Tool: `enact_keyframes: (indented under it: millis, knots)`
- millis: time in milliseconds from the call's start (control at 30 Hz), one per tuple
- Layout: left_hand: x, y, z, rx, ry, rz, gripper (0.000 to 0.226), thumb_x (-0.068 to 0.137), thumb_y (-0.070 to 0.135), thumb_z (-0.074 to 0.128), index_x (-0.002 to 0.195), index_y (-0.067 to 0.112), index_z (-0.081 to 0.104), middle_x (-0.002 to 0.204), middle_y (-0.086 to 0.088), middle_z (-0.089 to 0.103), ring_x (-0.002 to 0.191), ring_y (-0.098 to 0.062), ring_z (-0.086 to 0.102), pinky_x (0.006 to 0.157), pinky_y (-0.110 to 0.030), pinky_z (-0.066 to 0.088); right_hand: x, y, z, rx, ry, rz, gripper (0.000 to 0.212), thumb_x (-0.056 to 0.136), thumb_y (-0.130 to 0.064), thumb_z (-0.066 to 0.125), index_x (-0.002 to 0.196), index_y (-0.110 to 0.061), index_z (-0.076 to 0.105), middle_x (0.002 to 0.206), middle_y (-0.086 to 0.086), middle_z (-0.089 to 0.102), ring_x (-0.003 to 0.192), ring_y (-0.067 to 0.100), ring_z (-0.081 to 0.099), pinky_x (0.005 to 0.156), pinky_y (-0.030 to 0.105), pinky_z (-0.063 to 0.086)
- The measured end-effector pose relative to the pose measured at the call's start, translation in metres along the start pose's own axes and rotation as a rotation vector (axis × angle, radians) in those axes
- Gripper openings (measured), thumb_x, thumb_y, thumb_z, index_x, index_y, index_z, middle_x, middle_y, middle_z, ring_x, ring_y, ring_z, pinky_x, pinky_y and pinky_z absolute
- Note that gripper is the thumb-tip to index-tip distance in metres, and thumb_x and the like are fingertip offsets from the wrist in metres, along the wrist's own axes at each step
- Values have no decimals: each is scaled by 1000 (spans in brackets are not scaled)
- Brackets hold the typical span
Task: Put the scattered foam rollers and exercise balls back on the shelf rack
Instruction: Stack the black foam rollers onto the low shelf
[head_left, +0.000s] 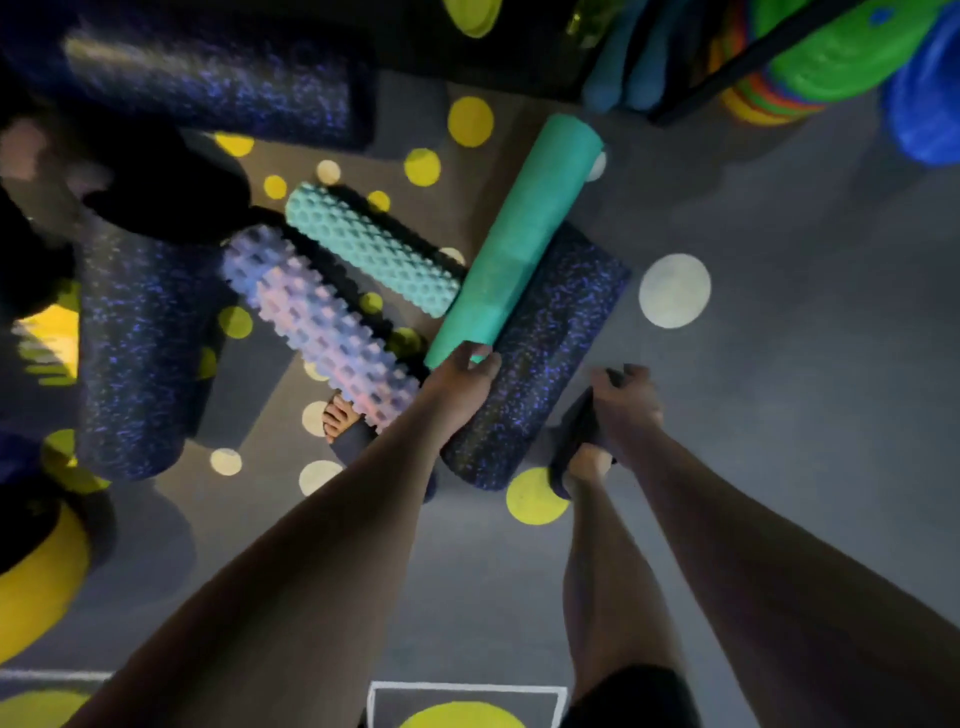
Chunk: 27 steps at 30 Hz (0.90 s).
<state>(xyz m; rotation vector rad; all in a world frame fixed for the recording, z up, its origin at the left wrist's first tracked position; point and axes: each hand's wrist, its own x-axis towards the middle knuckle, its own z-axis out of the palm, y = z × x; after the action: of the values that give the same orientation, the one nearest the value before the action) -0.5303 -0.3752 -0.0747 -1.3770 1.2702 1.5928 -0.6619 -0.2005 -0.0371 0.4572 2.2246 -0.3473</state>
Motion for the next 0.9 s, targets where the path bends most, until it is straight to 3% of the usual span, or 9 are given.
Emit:
enact_keyframes:
  millis: [67,200,267,333,433,567,667,800,900]
  knots:
    - [1,24,19,60,11,22,56,76,71,52,121,39,59,122,-3,67,109,-30,66,99,-50,53,29,20,2,26,-34,48,85,74,-71,63,132,-10,52,135,19,58,128,37,53,108,45,43]
    - [68,6,59,212,109,39,53,101,55,45,130,13,62,124,-6,64,117,-30,60,102,-42,48,130,75,60,48,-121,118,140,30,-107,54,140,-22,50,144,5,53,136,30,47,113,51,38]
    - [112,-19,79,218,165,12,64,98,62,39,128,11,64,127,-16,66,120,-36,60,104,-43,46,146,72,75,201,-265,142,131,42,-94,73,149,-28,38,152,-4,46,139,27,43,108,47,37]
    - [148,-44,96,223,184,-16,68,99,59,36,148,13,49,150,-20,50,138,-39,47,117,-47,35,159,73,91,377,-485,154,115,61,-71,84,153,-23,34,149,-6,49,135,24,48,97,43,39]
    - [154,-59,106,3,160,-58,78,95,70,43,156,23,38,164,-8,33,151,-32,30,124,-51,25,158,78,98,440,-680,115,107,51,-74,87,142,-30,52,136,-9,64,118,17,64,97,43,52]
    - [118,-75,100,-255,78,-50,102,59,96,63,133,26,63,139,-3,65,122,-26,65,107,-50,50,100,68,53,550,-501,3,69,65,-55,90,121,-25,65,113,-10,75,96,5,73,83,25,60]
    - [37,-40,85,-306,63,-21,95,61,92,68,125,22,69,123,-2,74,111,-23,72,101,-49,55,30,34,-9,442,-395,-57,95,49,-69,91,128,-25,63,116,-11,73,100,8,72,90,33,60]
    - [-120,62,41,-358,50,58,98,61,90,69,132,25,59,122,4,72,105,-13,71,90,-40,58,-61,-39,-94,382,-394,-250,91,48,-69,93,127,-39,58,120,-14,70,107,10,70,92,40,59]
    - [-210,112,-3,-511,60,119,113,50,85,80,136,24,42,129,1,63,110,-13,66,88,-35,55,-145,-110,-151,372,-387,-393,72,63,-51,93,124,-34,58,116,-14,70,98,1,70,80,23,58]
